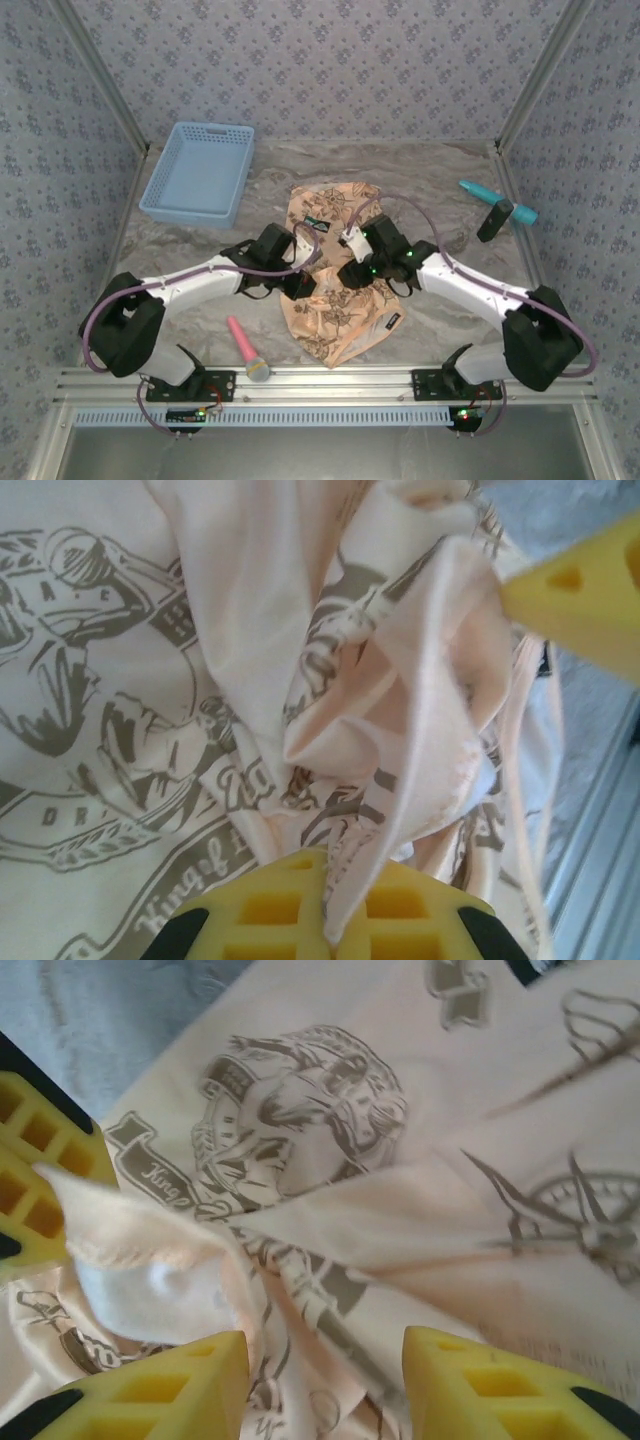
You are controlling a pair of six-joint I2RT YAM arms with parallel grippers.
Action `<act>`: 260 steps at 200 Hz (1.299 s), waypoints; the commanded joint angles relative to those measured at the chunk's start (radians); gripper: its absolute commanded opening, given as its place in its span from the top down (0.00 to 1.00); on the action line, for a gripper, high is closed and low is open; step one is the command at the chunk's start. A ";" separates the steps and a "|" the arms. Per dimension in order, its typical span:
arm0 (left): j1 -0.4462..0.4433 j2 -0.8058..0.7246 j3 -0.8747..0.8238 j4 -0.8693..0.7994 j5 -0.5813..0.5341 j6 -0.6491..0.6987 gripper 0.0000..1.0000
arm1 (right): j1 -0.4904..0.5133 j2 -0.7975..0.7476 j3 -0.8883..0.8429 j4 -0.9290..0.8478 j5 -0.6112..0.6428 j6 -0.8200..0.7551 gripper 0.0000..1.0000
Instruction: Fold the inside-out t-shirt
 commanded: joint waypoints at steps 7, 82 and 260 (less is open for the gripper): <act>0.000 -0.035 -0.062 0.176 0.112 -0.231 1.00 | 0.095 -0.174 -0.033 -0.073 0.227 0.576 0.53; -0.013 -0.010 -0.127 0.425 0.252 -0.448 1.00 | 0.221 -0.124 -0.104 -0.050 0.243 0.883 0.56; -0.037 0.009 -0.043 0.031 -0.063 -0.195 1.00 | 0.136 -0.111 -0.191 0.158 0.181 0.719 1.00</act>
